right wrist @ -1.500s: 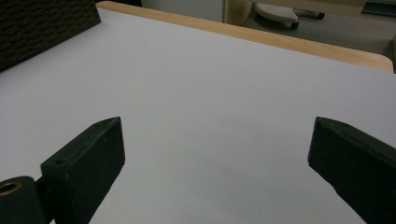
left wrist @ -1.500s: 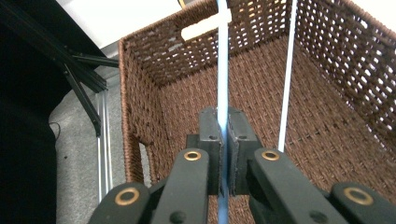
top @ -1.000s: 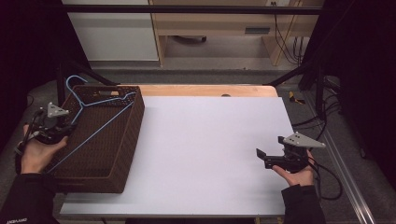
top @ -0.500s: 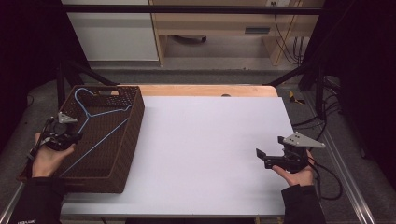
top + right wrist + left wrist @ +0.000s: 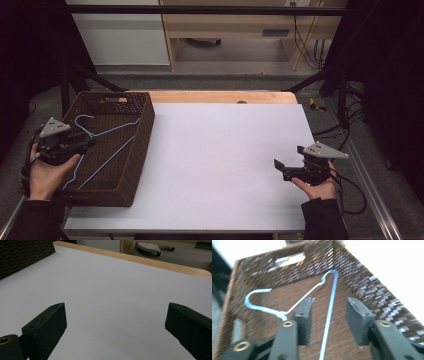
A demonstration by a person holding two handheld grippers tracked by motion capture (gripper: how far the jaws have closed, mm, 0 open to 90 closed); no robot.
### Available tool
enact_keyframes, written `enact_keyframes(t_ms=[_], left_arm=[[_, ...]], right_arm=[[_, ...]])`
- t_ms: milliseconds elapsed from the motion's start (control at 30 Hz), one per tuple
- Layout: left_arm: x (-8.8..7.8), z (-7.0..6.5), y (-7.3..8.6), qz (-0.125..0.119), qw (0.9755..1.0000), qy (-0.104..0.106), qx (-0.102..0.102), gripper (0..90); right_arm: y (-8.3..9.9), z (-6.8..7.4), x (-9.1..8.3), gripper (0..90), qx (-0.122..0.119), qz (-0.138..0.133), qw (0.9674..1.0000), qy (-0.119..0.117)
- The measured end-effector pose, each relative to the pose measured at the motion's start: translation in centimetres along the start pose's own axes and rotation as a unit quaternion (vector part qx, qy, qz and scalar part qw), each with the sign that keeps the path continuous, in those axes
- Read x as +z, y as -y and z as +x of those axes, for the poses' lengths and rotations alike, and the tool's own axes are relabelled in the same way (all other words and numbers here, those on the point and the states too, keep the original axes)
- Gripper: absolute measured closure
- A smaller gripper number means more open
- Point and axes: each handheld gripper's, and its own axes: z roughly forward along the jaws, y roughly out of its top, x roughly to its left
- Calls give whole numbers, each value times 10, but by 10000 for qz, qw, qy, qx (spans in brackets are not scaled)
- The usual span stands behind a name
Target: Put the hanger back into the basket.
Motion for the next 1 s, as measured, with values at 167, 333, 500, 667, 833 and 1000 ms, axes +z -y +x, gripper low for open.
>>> enact_keyframes(t_ms=[167,333,500,667,833,1000], left_arm=[[-9,-25,-8,-436,9988,215,66,399],[-15,-46,-15,-832,9955,452,61,319],[-18,-66,-16,-1046,9918,722,140,256],[-12,-90,-10,-1137,9869,1130,200,192],[-3,-104,-5,-1060,9850,1328,305,141],[9,-117,3,-1032,9826,1510,331,116]], right_arm=[[0,1,0,43,7,-2,10000,-23],[0,1,-1,42,19,-30,10000,-29],[-1,1,-2,42,1,-56,10000,-45],[-1,1,-2,41,19,-72,9999,-70],[-1,1,-2,41,16,-75,9999,-77],[-1,1,-3,40,12,-88,9999,-87]])
